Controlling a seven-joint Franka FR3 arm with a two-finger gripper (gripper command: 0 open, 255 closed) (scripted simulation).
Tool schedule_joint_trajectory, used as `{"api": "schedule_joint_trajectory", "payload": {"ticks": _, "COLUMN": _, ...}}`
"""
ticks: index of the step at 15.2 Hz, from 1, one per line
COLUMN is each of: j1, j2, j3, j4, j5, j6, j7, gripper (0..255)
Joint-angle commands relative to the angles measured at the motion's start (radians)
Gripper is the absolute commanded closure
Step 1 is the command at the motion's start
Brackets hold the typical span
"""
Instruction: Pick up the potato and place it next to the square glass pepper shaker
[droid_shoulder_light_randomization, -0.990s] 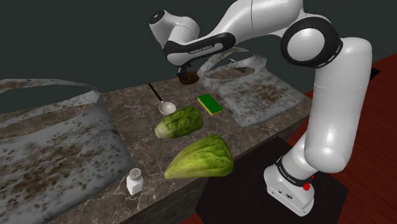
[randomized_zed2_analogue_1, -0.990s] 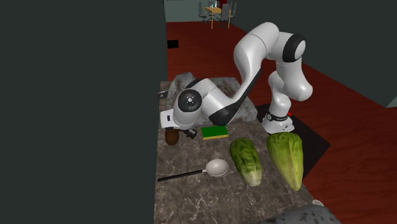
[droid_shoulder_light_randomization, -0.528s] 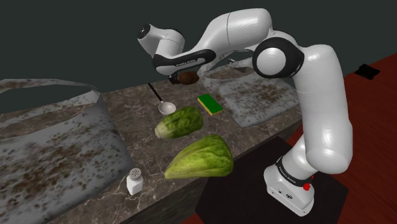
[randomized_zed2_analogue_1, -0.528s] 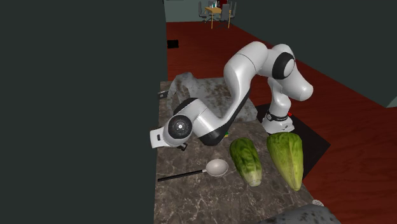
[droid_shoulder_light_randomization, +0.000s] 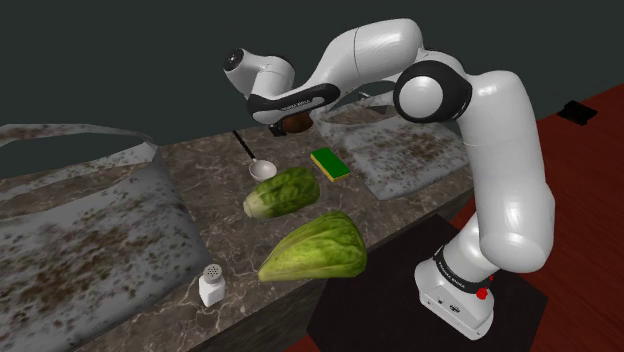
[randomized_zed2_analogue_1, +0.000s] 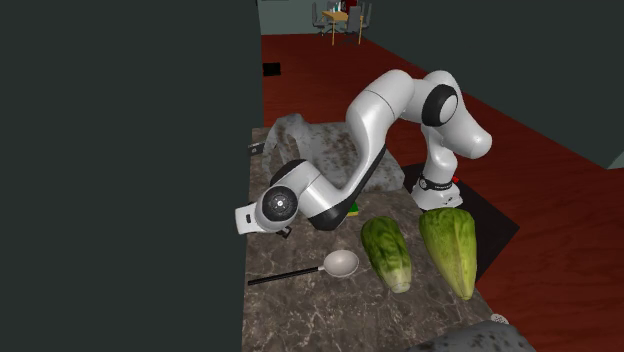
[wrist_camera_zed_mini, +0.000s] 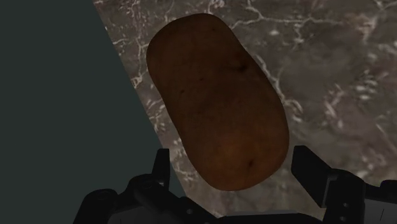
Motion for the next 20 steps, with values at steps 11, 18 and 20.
{"api": "schedule_joint_trajectory", "payload": {"ticks": 11, "j1": 0.000, "j2": -0.001, "j3": 0.000, "j4": -0.002, "j5": 0.000, "j6": 0.002, "j7": 0.001, "gripper": 255}}
{"api": "schedule_joint_trajectory", "payload": {"ticks": 18, "j1": 0.000, "j2": -0.019, "j3": 0.003, "j4": 0.006, "j5": 0.006, "j6": -0.020, "j7": -0.015, "gripper": 255}}
{"api": "schedule_joint_trajectory", "payload": {"ticks": 20, "j1": 0.000, "j2": -0.030, "j3": 0.004, "j4": 0.013, "j5": 0.010, "j6": -0.035, "j7": -0.027, "gripper": 255}}
